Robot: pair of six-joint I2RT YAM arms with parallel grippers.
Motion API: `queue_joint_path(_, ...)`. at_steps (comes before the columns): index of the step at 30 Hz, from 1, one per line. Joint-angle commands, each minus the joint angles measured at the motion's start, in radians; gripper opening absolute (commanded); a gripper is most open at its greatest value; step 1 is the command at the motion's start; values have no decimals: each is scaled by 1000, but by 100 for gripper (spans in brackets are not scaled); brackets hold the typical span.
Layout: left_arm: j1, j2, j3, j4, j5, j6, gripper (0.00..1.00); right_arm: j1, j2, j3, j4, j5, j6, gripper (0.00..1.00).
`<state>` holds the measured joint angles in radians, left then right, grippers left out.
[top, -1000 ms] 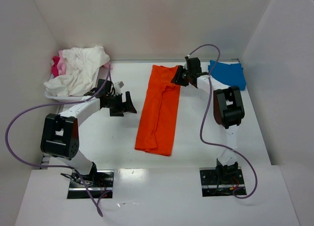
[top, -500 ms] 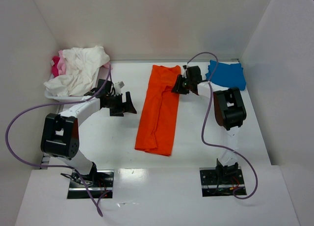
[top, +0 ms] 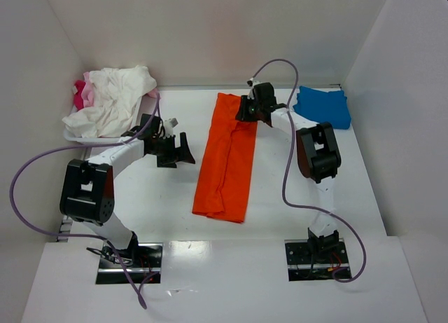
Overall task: Fold and stack the t-shirts
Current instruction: Rotate the tshirt 90 degrees
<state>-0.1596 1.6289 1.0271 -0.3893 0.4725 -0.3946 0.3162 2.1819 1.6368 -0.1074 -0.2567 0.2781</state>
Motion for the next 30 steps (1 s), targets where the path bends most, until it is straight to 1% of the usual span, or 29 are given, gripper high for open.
queue_joint_path(1, -4, 15, -1, 10, 11, 19, 100, 30, 15, 44, -62, 83, -83, 35)
queue_joint_path(4, -4, 16, -1, 10, 11, 19, 100, 31, 6, 44, -87, 140, -96, 35)
queue_joint_path(7, -4, 16, -1, 10, 11, 19, 100, 31, -31, 9, -90, 186, -105, 35)
queue_joint_path(13, -4, 25, -1, 10, 11, 19, 100, 31, -57, -29, -81, 224, -105, 35)
queue_joint_path(17, -4, 25, -1, 10, 11, 19, 100, 31, -57, -38, -81, 201, -105, 35)
queue_joint_path(24, -4, 25, -1, 10, 11, 19, 100, 40, -9, 0, -92, 191, -76, 35)
queue_joint_path(27, -4, 25, -1, 10, 11, 19, 100, 40, -4, 6, -93, 182, -70, 40)
queue_joint_path(30, -4, 25, -1, 10, 11, 19, 100, 40, 22, 23, -87, 192, -60, 41)
